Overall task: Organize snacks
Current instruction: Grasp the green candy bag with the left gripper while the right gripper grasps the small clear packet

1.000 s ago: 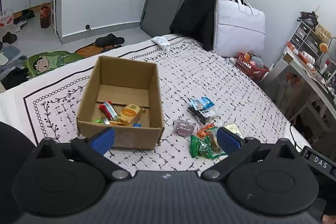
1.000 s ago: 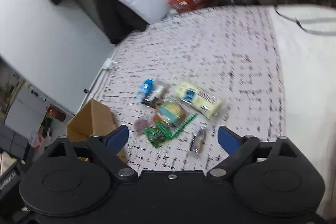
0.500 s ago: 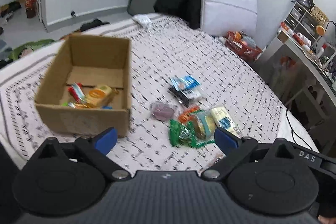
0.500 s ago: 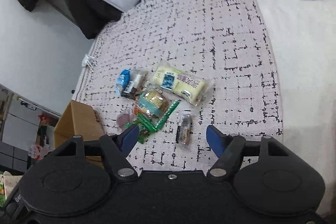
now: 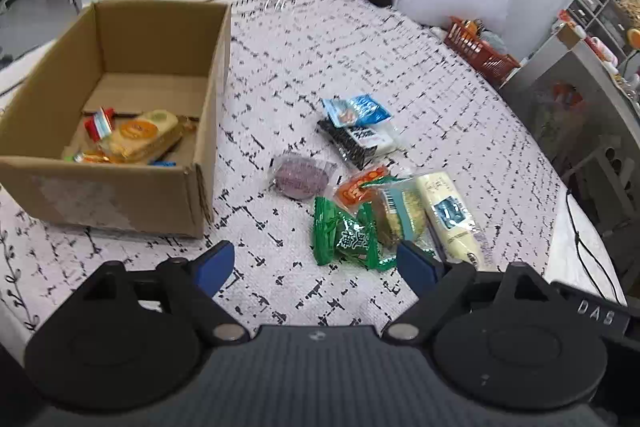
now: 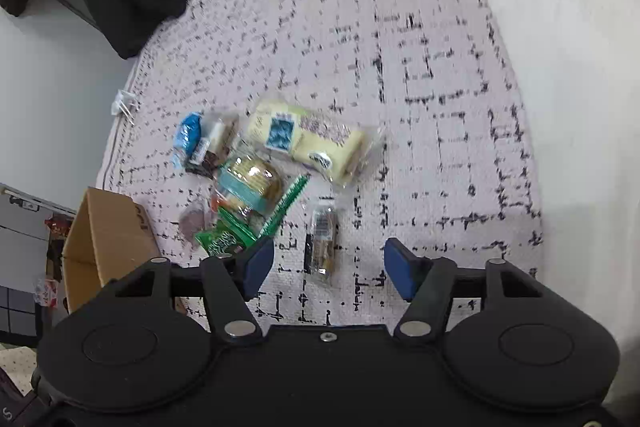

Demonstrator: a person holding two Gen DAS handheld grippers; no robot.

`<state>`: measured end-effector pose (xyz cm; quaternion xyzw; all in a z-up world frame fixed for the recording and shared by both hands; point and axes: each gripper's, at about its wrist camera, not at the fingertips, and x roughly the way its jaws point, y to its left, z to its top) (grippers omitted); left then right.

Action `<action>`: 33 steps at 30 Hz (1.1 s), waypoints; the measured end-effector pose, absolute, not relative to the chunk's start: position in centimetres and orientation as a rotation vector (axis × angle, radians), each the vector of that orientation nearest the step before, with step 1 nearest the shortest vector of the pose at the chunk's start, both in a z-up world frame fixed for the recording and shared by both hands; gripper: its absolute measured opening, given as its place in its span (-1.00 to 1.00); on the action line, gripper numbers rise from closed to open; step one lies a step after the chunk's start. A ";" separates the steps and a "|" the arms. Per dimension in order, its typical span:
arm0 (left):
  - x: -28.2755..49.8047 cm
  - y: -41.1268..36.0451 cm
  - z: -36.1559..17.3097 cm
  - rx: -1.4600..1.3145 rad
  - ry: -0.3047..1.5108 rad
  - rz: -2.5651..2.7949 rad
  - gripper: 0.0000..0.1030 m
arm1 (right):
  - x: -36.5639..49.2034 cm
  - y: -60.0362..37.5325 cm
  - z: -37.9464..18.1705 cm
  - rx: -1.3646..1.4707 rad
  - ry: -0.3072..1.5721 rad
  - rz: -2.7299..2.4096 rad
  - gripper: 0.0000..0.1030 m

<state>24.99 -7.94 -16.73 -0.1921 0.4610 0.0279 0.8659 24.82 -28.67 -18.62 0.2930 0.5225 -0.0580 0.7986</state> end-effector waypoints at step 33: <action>29.3 -8.7 -21.8 -0.494 1.009 0.056 -0.36 | 26.9 -25.7 -22.5 0.530 1.193 -0.111 -0.61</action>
